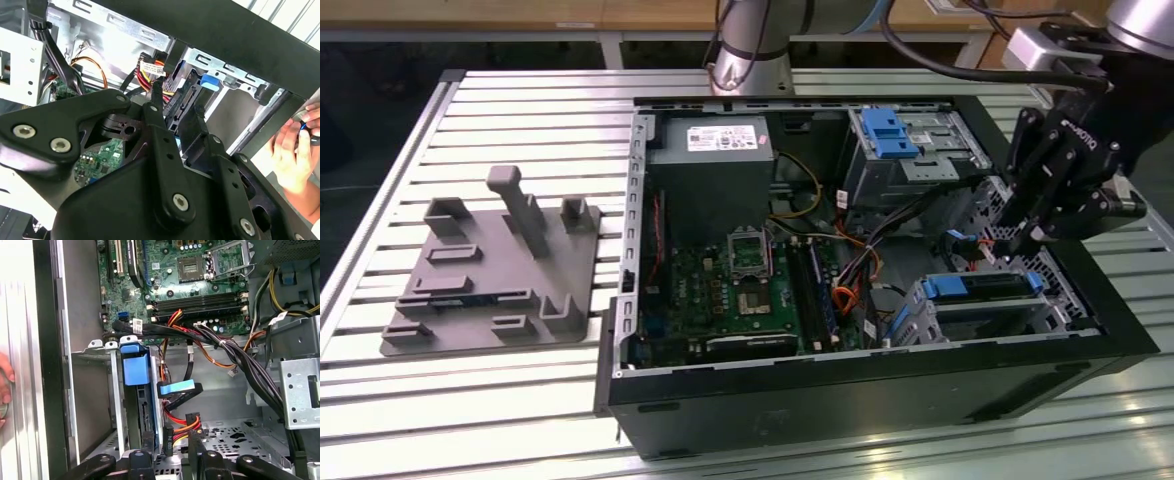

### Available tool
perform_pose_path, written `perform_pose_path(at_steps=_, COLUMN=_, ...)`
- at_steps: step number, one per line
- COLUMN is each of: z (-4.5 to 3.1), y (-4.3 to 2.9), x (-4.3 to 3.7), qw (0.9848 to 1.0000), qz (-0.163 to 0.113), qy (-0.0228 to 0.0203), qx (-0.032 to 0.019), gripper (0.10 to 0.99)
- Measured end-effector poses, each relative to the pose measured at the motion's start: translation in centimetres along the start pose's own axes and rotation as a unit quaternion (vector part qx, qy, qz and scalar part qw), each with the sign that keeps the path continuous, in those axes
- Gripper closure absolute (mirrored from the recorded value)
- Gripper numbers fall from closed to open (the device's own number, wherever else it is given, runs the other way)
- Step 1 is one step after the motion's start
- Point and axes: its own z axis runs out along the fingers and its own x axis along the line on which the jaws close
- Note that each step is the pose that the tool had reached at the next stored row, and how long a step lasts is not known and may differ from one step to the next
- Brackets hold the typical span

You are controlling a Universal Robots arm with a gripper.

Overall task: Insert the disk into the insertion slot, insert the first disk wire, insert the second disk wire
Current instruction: 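Insert the first disk wire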

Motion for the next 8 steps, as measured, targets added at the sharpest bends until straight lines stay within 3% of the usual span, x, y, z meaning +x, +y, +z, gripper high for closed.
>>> perform_pose_path(at_steps=8, z=0.57, y=-0.03, x=-0.08, qw=1.0000, qz=0.001, qy=0.0038, qx=0.0004, gripper=0.678)
